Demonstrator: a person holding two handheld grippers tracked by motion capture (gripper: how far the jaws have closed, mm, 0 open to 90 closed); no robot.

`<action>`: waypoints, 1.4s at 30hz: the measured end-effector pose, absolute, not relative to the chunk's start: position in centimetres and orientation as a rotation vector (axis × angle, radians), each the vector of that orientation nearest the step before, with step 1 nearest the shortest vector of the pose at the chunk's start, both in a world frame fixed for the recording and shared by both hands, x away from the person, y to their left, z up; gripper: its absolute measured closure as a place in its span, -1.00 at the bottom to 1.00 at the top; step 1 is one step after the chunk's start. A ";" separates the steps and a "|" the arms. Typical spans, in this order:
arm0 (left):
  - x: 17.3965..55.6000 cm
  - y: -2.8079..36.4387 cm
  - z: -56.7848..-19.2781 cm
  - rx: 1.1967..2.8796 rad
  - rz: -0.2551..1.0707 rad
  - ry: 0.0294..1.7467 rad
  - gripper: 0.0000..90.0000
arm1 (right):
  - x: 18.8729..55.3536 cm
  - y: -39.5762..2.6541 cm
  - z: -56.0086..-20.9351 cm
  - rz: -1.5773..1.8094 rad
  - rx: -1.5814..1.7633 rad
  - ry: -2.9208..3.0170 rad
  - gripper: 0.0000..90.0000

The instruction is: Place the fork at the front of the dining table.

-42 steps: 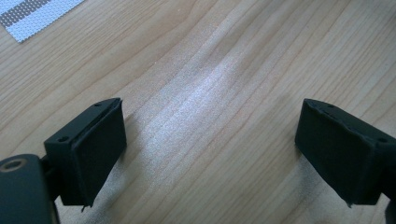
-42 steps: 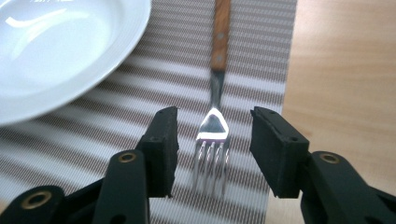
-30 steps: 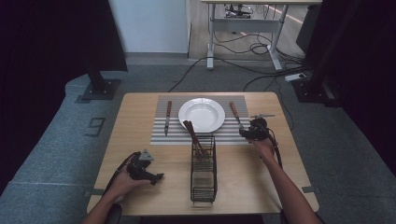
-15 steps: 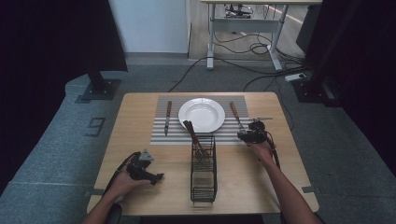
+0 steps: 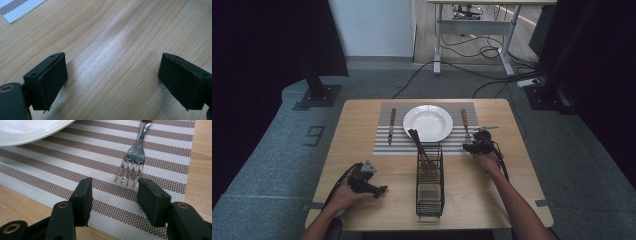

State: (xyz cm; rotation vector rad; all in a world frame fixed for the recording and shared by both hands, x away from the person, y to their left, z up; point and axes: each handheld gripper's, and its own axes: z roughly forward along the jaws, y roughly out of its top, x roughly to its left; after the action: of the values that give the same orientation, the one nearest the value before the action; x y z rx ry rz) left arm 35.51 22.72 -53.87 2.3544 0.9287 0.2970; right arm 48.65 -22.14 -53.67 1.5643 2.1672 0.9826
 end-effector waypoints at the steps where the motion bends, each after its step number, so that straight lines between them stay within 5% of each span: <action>1: 35.5 22.7 -53.9 2.354 0.296 0.929 -0.81 | 48.6 -22.2 -53.7 0.984 1.565 2.165 0.00; 28: 35.4 22.8 -53.9 2.356 0.294 0.927 -0.81 | 46.4 -23.3 -50.4 1.174 1.507 2.058 -0.11; 42: 35.4 22.8 -53.9 2.356 0.293 0.927 -0.81 | 39.4 -23.2 -47.6 1.312 1.356 2.049 -0.12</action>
State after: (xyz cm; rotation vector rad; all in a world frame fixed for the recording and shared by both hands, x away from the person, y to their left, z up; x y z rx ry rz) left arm 35.39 22.76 -53.86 2.3562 0.9272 0.2933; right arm 39.45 -23.19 -47.58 1.3561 2.0490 1.3124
